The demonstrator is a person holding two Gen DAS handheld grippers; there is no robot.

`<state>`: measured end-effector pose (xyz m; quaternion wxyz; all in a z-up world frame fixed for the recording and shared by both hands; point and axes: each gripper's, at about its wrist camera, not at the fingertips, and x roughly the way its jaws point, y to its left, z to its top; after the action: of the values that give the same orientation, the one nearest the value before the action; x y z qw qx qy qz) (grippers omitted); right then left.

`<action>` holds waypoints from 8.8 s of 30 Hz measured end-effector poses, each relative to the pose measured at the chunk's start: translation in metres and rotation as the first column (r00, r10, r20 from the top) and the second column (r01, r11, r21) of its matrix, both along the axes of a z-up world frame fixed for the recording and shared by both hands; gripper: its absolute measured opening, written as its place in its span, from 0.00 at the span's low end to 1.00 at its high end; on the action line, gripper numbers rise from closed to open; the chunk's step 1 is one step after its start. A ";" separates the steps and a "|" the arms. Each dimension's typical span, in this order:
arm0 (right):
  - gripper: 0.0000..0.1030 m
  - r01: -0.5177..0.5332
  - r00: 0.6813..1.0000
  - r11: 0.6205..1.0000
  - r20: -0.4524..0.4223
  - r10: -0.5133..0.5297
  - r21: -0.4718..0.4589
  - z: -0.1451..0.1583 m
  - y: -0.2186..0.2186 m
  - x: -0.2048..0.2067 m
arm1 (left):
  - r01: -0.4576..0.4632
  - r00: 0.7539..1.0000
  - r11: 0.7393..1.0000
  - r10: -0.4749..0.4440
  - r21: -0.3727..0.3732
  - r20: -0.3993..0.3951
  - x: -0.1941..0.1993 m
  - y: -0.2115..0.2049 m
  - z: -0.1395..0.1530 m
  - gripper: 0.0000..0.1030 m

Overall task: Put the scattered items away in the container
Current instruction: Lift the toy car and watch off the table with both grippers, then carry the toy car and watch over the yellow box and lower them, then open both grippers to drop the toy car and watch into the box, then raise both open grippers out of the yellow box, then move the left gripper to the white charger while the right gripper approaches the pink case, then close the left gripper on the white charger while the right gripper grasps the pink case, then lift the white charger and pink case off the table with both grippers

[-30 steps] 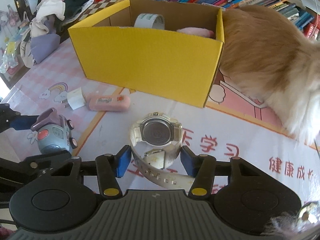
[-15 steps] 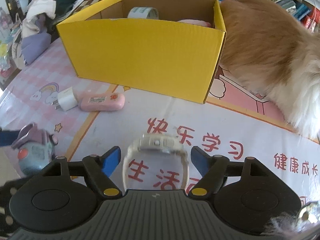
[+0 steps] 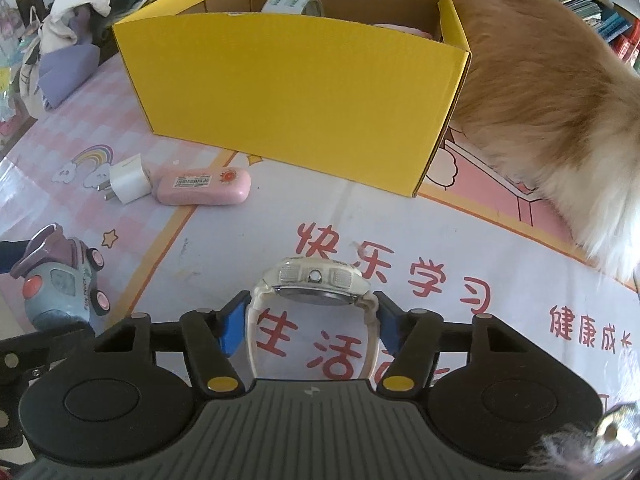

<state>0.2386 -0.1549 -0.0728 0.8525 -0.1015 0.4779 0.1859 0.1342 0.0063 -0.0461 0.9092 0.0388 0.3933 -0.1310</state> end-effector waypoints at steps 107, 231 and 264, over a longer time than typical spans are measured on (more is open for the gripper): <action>0.74 -0.322 0.930 0.928 0.245 0.274 0.188 0.152 0.024 0.192 | -0.044 0.990 0.987 0.022 0.156 0.141 0.181 0.012 0.104 0.85; 0.34 -0.290 0.951 0.956 0.127 0.282 0.041 -0.010 0.013 0.057 | -0.302 0.948 0.951 0.307 0.069 -0.082 0.102 0.027 -0.032 0.34; 0.23 -0.189 0.969 0.981 0.170 0.181 0.033 0.012 -0.019 -0.015 | -0.186 0.982 0.983 0.186 -0.010 0.020 0.056 0.004 0.000 0.34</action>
<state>0.2235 -0.1741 -0.0611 0.8705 -0.1398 0.3889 0.2674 0.1898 0.0104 -0.0464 0.9217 -0.0005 0.3851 -0.0469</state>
